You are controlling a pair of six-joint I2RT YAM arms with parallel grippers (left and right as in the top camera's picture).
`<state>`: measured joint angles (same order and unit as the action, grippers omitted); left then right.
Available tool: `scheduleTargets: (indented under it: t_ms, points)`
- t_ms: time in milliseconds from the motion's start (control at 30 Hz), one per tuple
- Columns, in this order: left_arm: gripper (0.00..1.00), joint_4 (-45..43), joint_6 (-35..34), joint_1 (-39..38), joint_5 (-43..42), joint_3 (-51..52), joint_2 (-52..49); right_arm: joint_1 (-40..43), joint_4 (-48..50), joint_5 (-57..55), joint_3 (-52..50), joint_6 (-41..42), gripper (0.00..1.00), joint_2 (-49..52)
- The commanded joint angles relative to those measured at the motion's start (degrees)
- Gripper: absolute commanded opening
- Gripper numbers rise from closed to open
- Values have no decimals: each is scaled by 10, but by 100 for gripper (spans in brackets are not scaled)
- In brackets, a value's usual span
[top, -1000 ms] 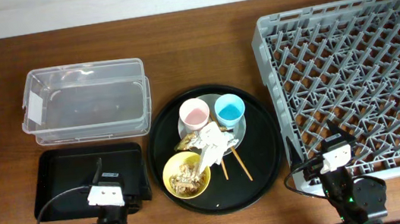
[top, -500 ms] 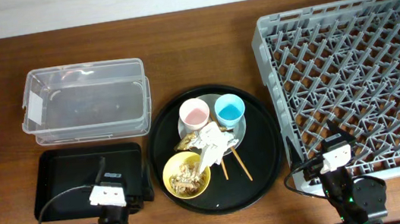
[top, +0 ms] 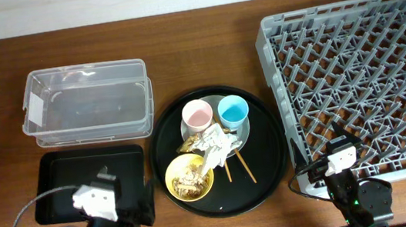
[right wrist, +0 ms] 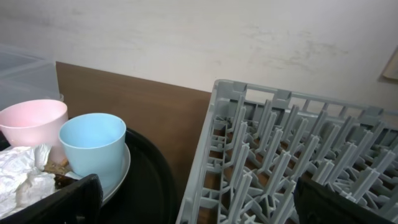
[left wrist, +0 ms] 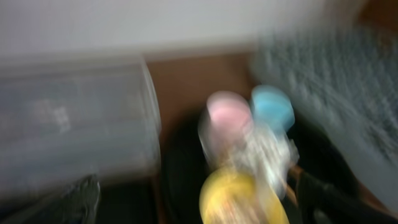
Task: Sort waste into correct bins and load items into the dishwasher rack
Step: 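Move the left gripper over the round tray toward the yellow bowl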
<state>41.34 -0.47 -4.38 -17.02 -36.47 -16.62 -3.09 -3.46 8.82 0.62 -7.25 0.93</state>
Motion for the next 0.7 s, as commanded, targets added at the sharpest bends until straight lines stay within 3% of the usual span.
scheduleTargets:
  t_ms: [0, 133, 167, 200, 233, 333, 433, 667]
  points:
    - [99, 108, -3, 0, -120, -160, -127, -3, -2, -4, -3, 7, 99, -2]
    - [99, 134, -3, 0, -224, -266, -196, -3, -2, -4, -3, 7, 99, -2]
    - [59, 134, -3, 0, -231, -271, -201, -3, -2, -4, -3, 7, 99, -2]
    - [27, 137, -4, 0, -232, -272, -204, -3, -2, -4, -3, 7, 99, -2]
    - [20, 153, -4, 0, -227, -271, -204, -3, -2, -4, -3, 7, 99, -2]
    - [11, 235, -50, 0, -149, -257, -204, -3, -2, -4, -3, 7, 99, -2]
    - [10, 300, -86, 0, -65, -230, -204, -3, -2, -4, -3, 7, 99, -2]
    - [15, 311, -109, 0, -54, -133, -205, -3, -2, -4, -3, 7, 99, -2]
